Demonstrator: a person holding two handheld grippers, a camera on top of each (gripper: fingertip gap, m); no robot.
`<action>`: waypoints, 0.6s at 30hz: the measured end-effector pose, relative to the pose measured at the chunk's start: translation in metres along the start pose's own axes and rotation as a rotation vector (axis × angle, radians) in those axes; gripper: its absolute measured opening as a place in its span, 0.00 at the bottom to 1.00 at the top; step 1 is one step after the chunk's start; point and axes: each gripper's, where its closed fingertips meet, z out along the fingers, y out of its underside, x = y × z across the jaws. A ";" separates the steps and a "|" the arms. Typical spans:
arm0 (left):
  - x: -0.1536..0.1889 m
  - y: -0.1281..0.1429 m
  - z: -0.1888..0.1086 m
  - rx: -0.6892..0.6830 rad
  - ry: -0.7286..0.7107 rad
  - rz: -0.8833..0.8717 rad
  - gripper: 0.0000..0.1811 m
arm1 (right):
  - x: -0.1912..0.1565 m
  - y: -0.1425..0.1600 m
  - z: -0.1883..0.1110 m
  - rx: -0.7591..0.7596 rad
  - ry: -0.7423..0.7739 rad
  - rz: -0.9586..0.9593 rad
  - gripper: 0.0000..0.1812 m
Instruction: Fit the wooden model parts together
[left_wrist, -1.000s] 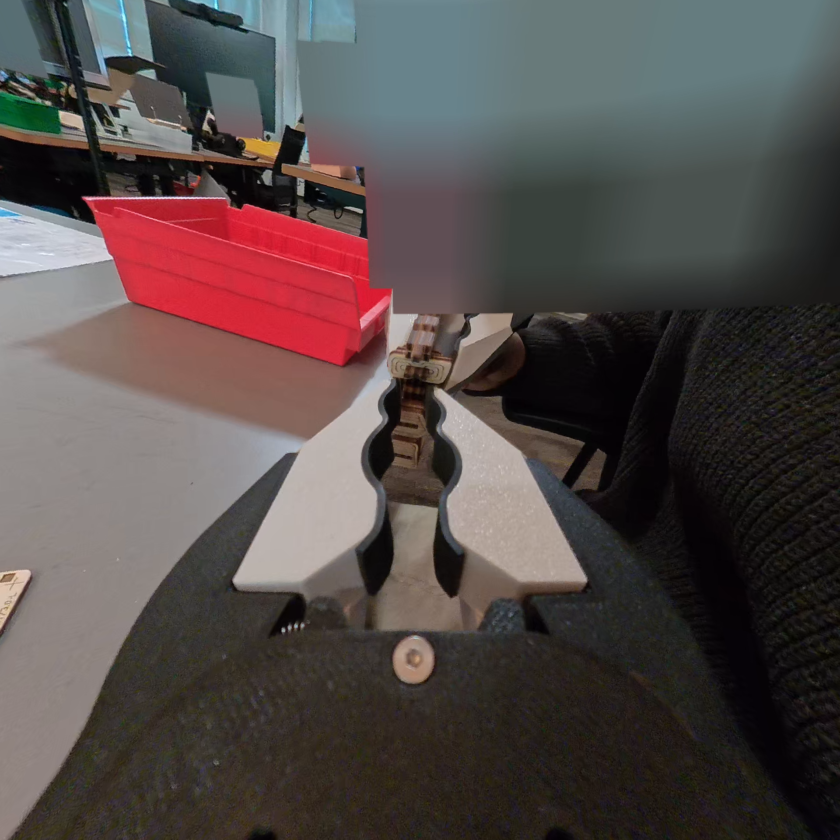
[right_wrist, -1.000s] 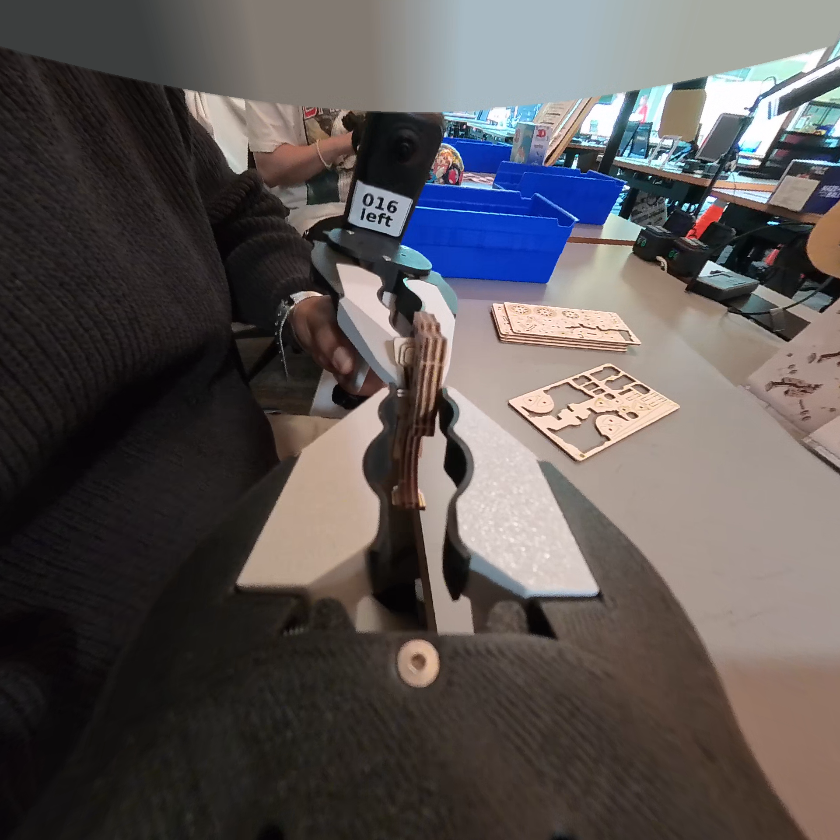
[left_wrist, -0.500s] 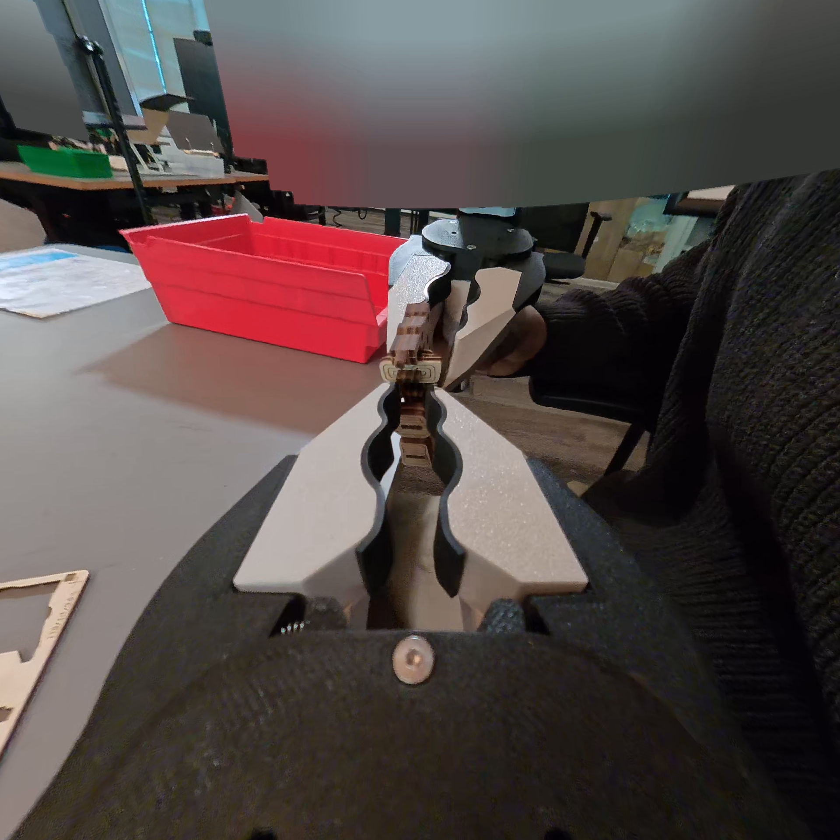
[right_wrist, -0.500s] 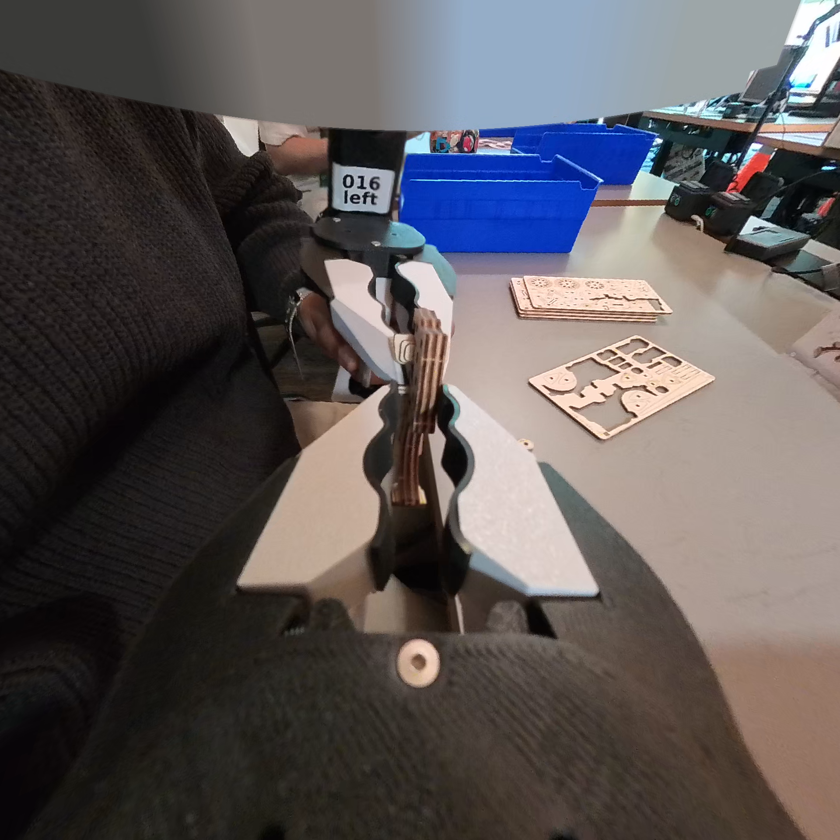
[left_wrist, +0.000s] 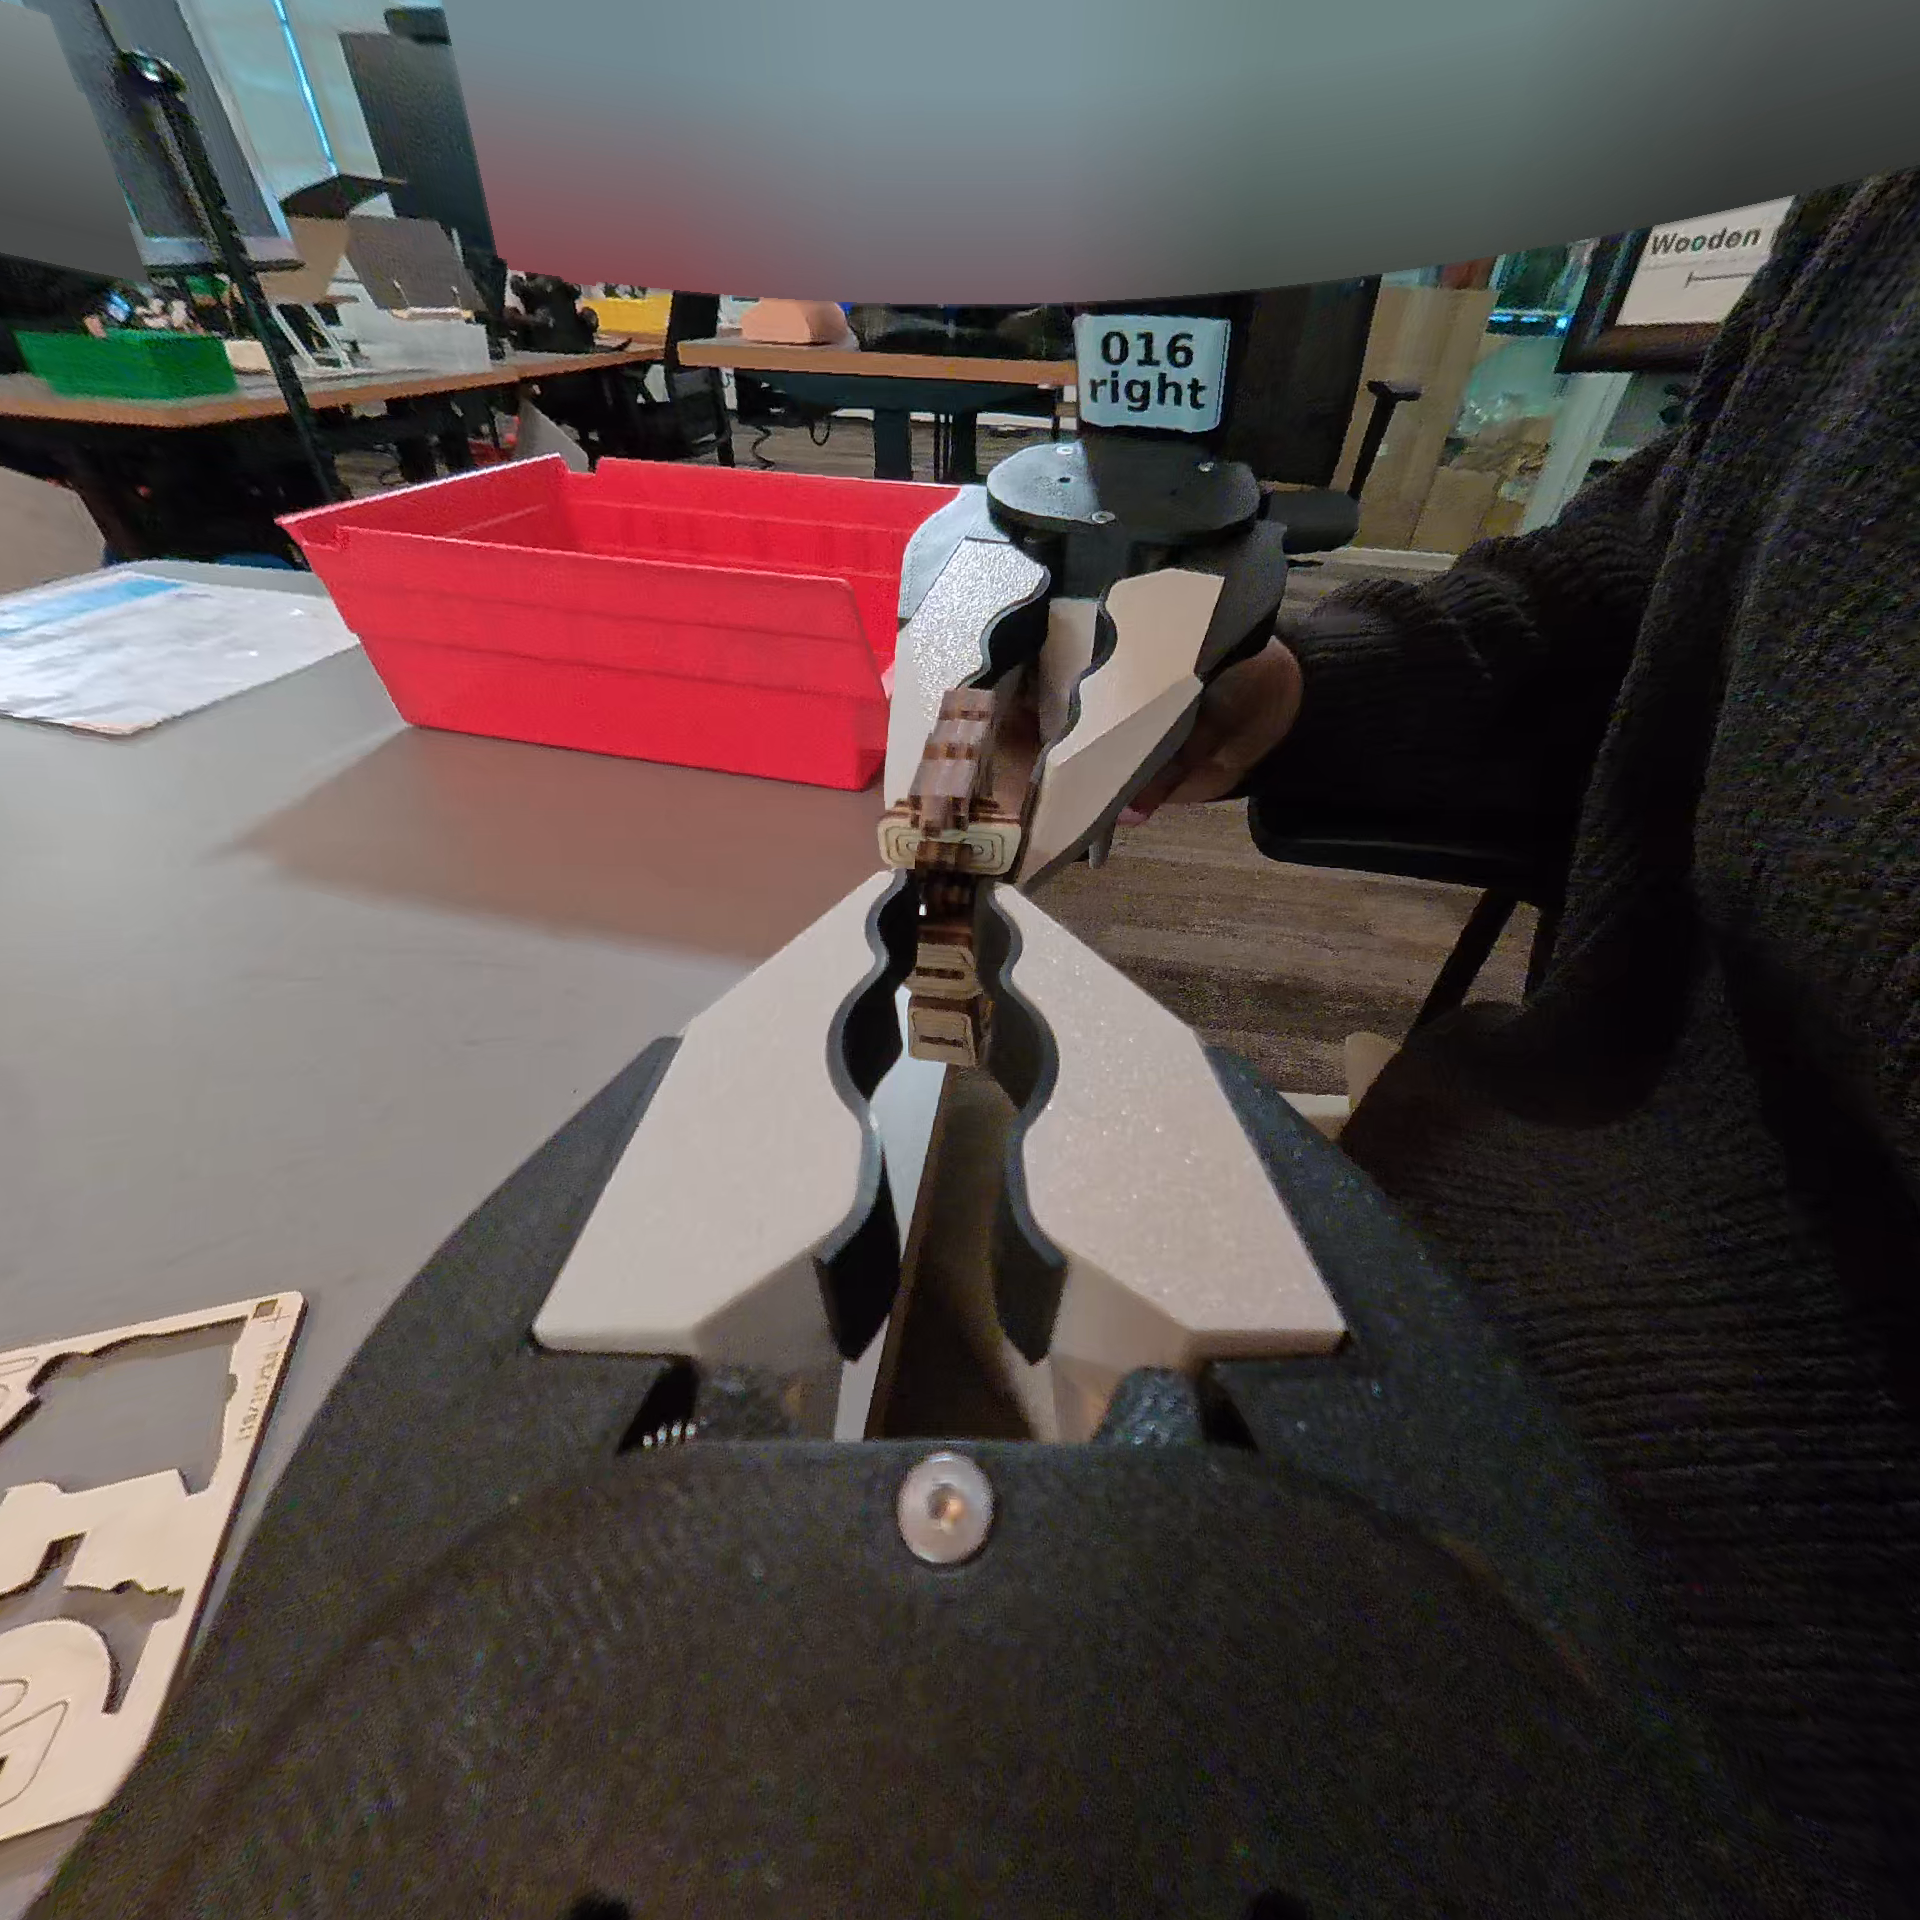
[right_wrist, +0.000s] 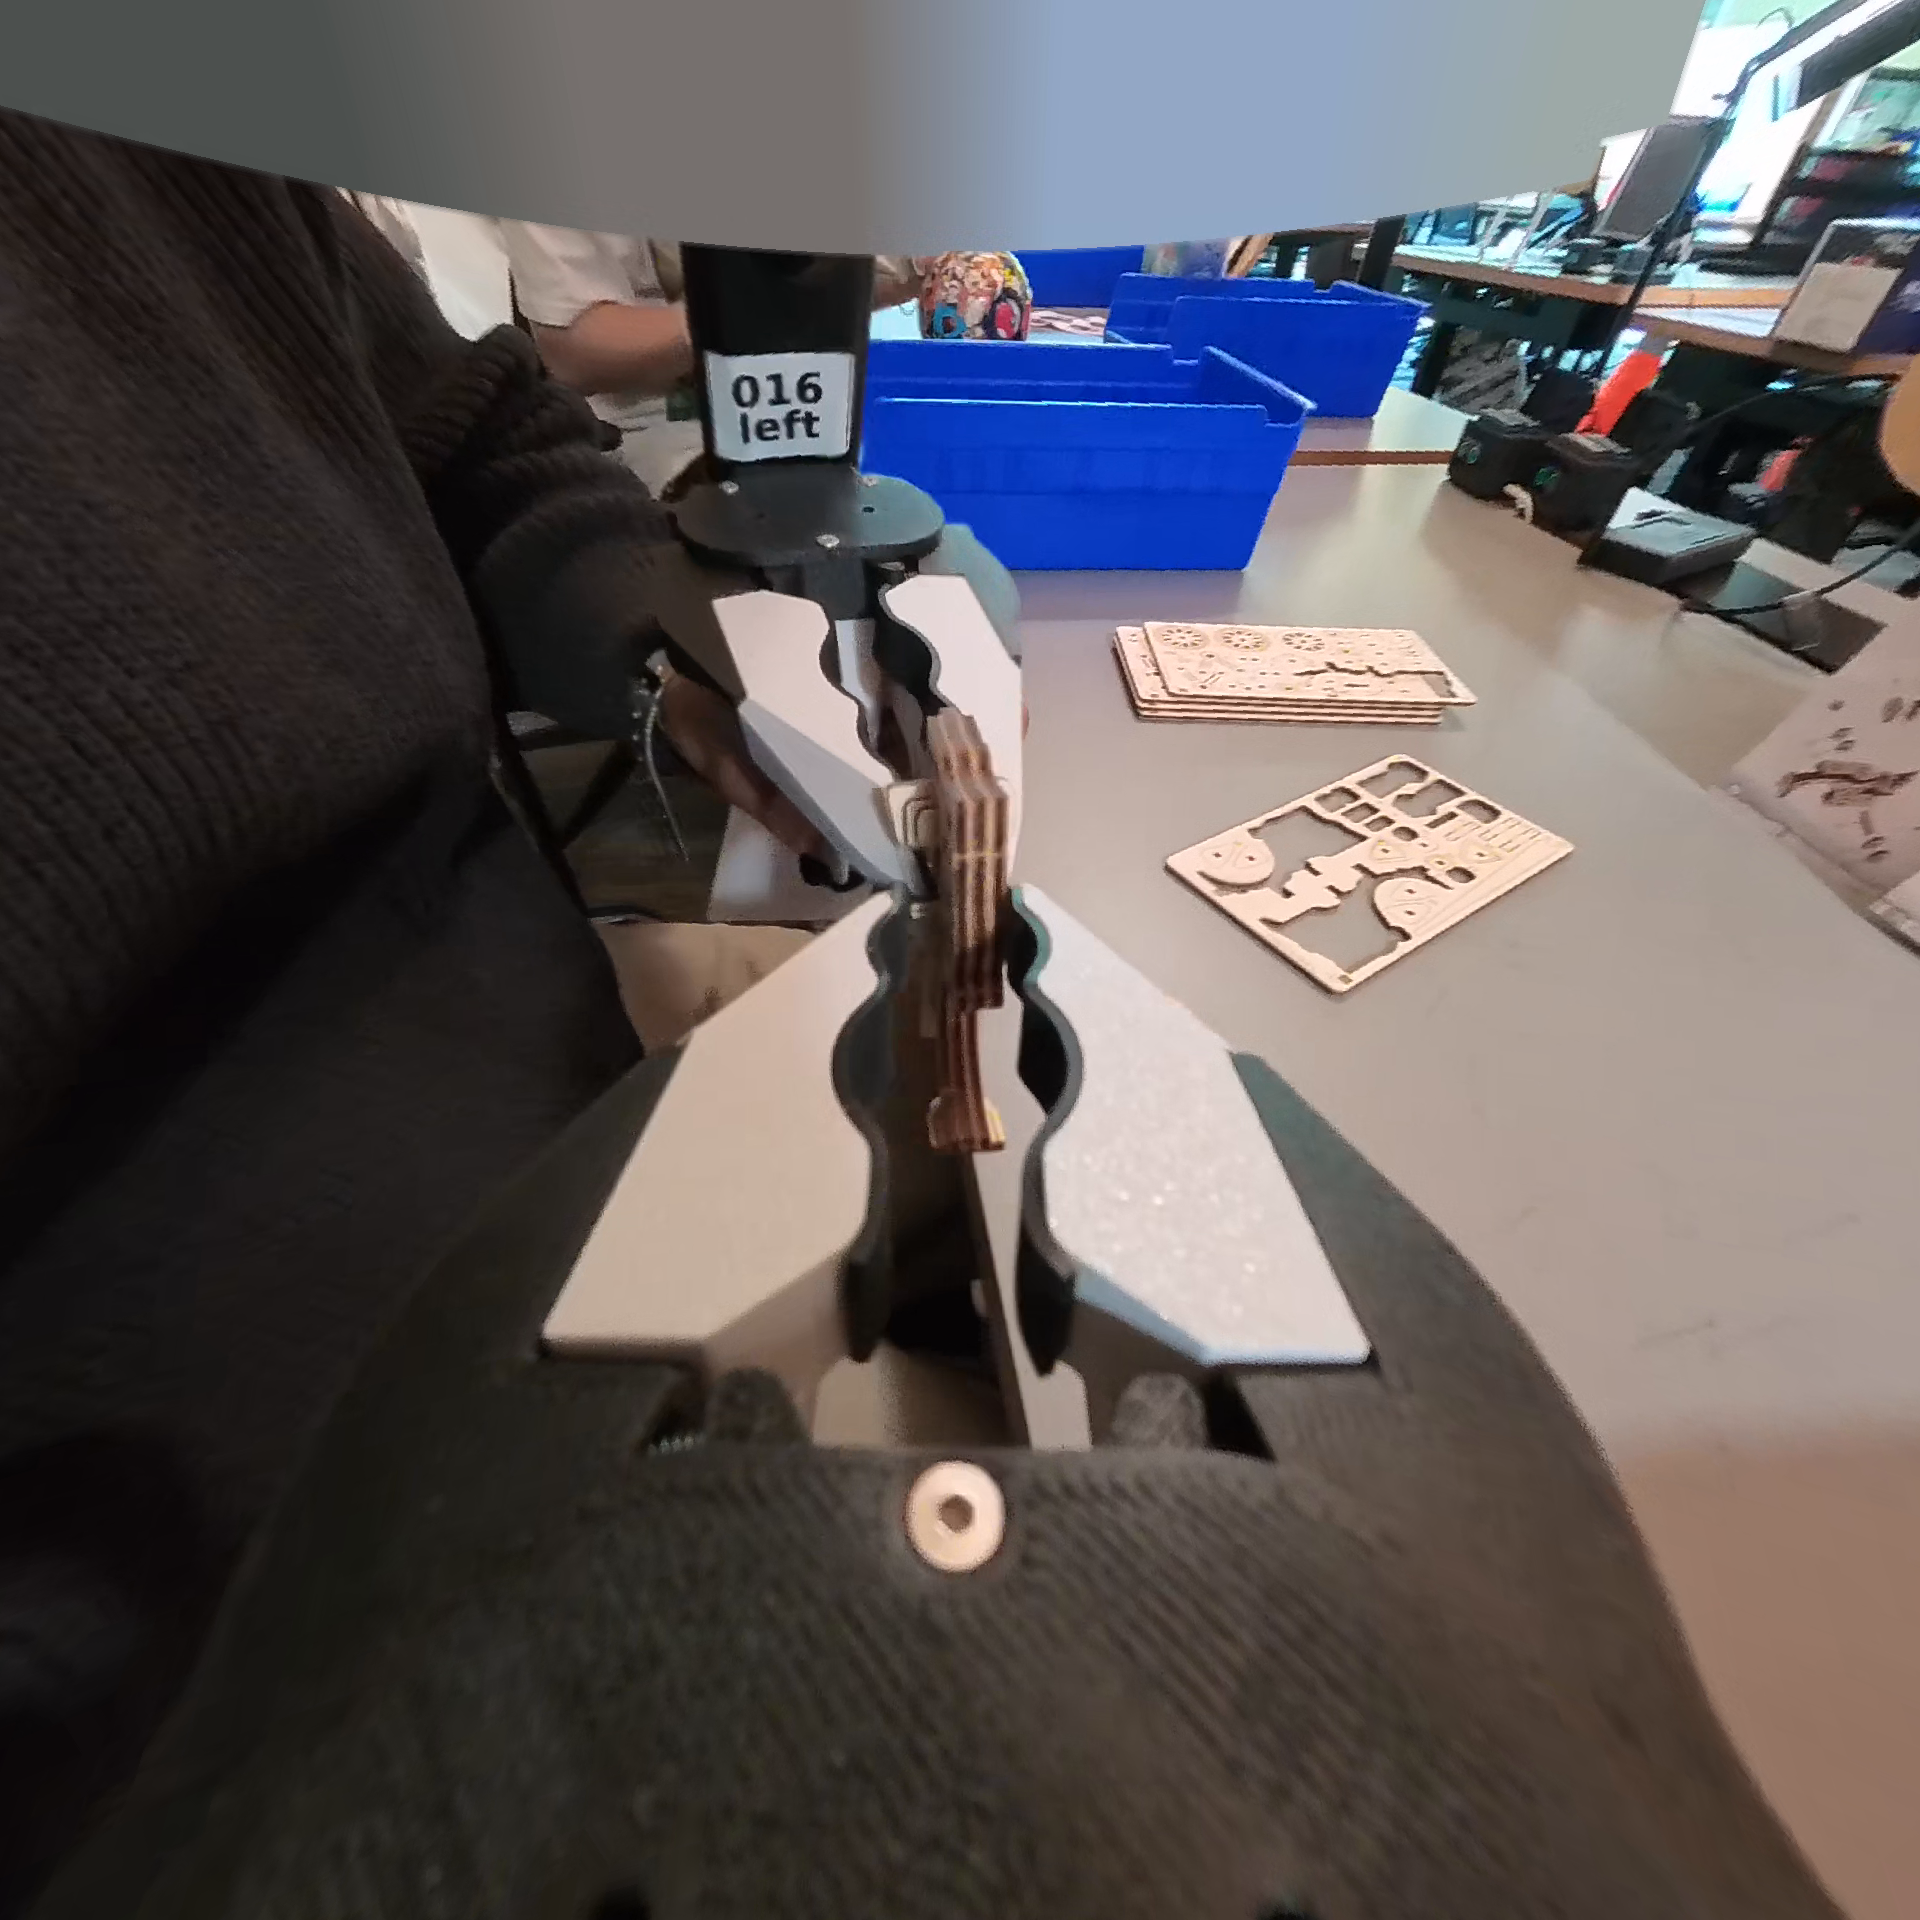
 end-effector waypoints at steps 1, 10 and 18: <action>0.000 0.001 0.000 -0.004 -0.005 0.014 0.05 | 0.001 0.000 0.001 -0.005 0.010 0.001 0.10; 0.012 0.008 0.008 -0.061 0.015 0.082 0.05 | -0.028 -0.004 0.017 -0.008 -0.127 0.038 0.25; -0.008 -0.009 -0.001 0.043 0.036 -0.122 0.05 | 0.009 -0.029 -0.012 0.083 0.132 -0.101 0.33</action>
